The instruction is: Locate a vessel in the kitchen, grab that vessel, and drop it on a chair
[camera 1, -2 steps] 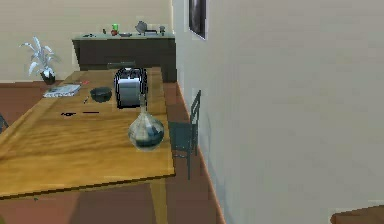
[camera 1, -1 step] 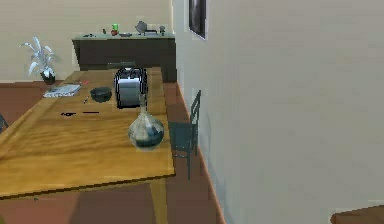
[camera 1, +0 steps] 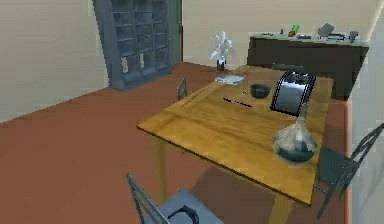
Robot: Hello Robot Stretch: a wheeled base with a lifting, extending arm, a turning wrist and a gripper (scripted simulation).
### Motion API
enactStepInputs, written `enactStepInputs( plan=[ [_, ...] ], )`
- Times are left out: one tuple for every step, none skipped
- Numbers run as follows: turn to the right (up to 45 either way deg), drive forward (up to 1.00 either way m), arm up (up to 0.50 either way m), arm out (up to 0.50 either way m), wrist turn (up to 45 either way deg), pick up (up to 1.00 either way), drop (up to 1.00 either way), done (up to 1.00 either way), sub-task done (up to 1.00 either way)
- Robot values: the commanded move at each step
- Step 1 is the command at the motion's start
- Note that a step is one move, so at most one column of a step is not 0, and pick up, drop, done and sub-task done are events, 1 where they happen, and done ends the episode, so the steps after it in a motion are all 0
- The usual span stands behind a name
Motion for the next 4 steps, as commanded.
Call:
enactStepInputs(
  plan=[
    [-45.0, 0.00, 0.00, 0.00, 0.0, 0.00, 0.00, 0.00, 0.00],
    [-12.0, 0.00, 0.00, 0.00, 0.0, 0.00, 0.00, 0.00, 0.00],
    [45.0, 0.00, 0.00, 0.00, 0.0, 0.00, 0.00, 0.00, 0.00],
    [39.0, 0.00, 0.00, 0.00, 0.0, 0.00, 0.00, 0.00, 0.00]
  ],
)
